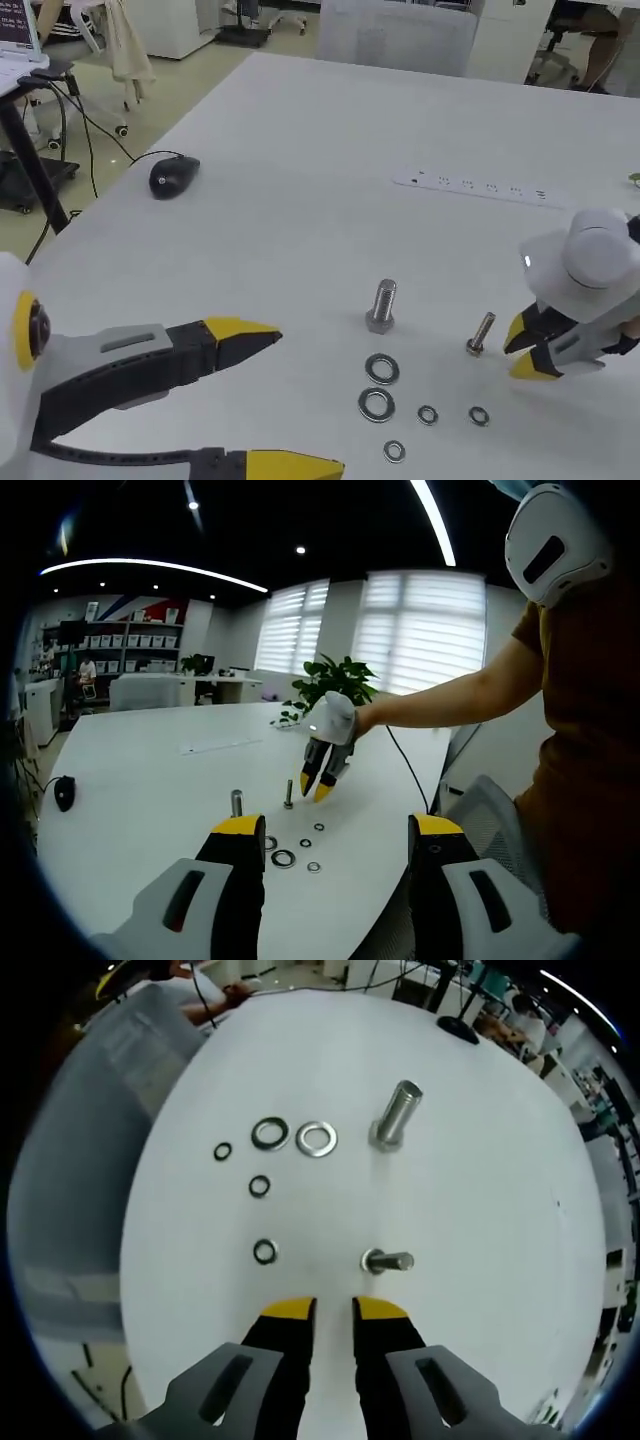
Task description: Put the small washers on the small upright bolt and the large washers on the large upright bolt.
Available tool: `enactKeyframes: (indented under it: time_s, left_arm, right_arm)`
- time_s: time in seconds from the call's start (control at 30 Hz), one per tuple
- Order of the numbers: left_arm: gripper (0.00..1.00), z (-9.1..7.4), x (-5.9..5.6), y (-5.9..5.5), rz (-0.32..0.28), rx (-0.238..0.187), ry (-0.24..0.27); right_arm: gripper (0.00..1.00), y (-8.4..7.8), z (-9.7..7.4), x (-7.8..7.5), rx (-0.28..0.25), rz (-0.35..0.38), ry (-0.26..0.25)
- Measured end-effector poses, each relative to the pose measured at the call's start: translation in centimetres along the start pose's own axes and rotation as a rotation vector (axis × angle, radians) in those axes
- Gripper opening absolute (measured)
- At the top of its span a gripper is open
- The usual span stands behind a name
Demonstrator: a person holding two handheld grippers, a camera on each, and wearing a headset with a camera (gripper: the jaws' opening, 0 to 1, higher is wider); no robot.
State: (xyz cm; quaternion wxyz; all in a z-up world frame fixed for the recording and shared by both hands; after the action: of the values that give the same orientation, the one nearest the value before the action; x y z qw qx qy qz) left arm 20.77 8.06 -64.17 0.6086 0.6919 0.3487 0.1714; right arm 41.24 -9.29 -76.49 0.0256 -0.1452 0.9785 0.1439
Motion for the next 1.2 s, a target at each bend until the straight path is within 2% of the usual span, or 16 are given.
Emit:
enactKeyframes:
  time_s: [0.4,0.7,1.0,1.2]
  left_arm:
    - [0.57,-0.3,-0.4,0.4,0.018,-0.016,-0.012]
    - [0.57,-0.5,-0.5,0.5,0.023,-0.024,-0.016]
    - [0.57,-0.7,-0.6,0.6,0.026,-0.030,-0.017]
    - [0.57,-0.7,-0.6,0.6,0.023,-0.033,-0.012]
  right_arm:
    - [0.15,0.9,0.6,1.7,-0.016,-0.015,0.023]
    - [0.16,1.8,1.9,3.5,-0.015,-0.029,0.058]
    - [0.18,2.0,2.6,4.0,-0.005,-0.030,0.069]
    - [0.19,2.0,2.9,3.7,0.005,-0.031,0.069]
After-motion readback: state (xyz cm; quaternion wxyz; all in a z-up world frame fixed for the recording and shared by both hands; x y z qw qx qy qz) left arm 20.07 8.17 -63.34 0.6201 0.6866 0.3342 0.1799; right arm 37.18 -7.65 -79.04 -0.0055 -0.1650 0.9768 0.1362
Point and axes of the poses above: the centre of the closed fingertips' face, and the gripper's own axes: z roughly forward along the fingers, x roughly to its left, y roughly out of its top, the point moved 4 cm from there along -z, roughly backward along the fingers, and after that the axes turned 1 degree about -y, right-handed, at the moved point
